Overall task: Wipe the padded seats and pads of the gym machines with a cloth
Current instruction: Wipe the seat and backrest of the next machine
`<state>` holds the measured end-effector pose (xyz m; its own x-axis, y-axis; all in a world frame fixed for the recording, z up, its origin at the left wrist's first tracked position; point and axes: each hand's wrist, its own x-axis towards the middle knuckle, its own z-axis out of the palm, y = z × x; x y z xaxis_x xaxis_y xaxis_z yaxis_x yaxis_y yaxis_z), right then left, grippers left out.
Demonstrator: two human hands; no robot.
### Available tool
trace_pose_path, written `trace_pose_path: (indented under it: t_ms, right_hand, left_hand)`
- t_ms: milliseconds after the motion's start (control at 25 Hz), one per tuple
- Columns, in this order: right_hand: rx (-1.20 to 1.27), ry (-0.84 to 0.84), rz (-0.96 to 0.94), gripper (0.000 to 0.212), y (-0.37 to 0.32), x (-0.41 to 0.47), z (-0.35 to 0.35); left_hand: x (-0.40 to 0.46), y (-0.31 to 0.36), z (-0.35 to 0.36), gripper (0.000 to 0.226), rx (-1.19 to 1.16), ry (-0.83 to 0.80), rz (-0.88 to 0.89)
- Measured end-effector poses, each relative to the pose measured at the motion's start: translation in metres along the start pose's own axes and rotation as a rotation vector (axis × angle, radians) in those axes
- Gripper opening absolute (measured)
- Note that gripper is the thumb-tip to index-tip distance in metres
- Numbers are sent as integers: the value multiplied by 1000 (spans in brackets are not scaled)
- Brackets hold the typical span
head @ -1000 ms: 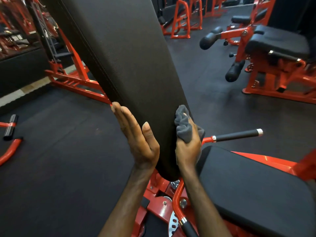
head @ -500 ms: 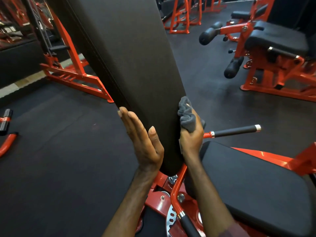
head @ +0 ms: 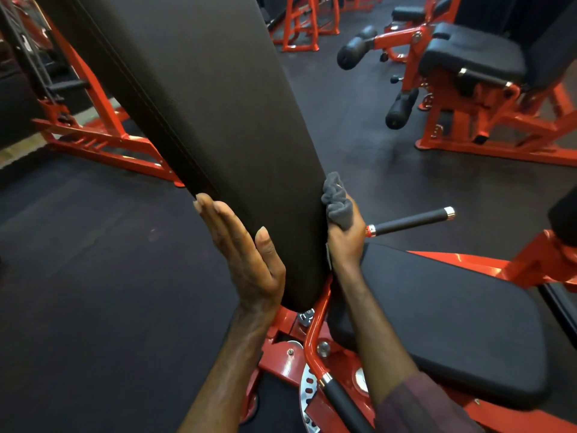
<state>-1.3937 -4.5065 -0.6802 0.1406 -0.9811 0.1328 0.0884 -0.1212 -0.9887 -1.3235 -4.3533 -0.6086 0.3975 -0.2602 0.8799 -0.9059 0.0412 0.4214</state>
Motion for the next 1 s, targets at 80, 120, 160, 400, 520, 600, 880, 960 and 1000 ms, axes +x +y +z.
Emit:
trace_pose_path:
  t_ms: [80, 120, 160, 400, 520, 600, 880, 960, 1000]
  right_hand:
    - [37, 61, 74, 44, 13, -32, -5]
    - [35, 42, 62, 45, 12, -58, -6]
    - [35, 4, 30, 47, 6, -78, -7]
    - [-20, 5, -35, 53, 1, -24, 1]
    - [26, 11, -8, 54, 7, -88, -1]
    - [43, -36, -153, 58, -8, -120, -1]
    - [-28, 27, -165, 59, -4, -97, 2]
    - [30, -5, -191, 57, -1, -146, 1]
    - [57, -39, -232, 57, -1, -155, 1]
  left_hand:
    - [0, 2, -1, 65, -14, -2, 5]
    - [0, 1, -1, 65, -10, -6, 22]
    - [0, 0, -1, 65, -6, -10, 39]
    - [1, 0, -4, 65, -32, -27, 14]
    - [-4, -4, -6, 65, -30, -49, 43]
    - [-8, -9, -6, 68, -15, -61, 86]
    - [-23, -18, -12, 68, -19, -145, 99]
    - [-30, -23, -13, 69, -12, -160, 126]
    - [-31, -25, -12, 69, -17, -162, 127]
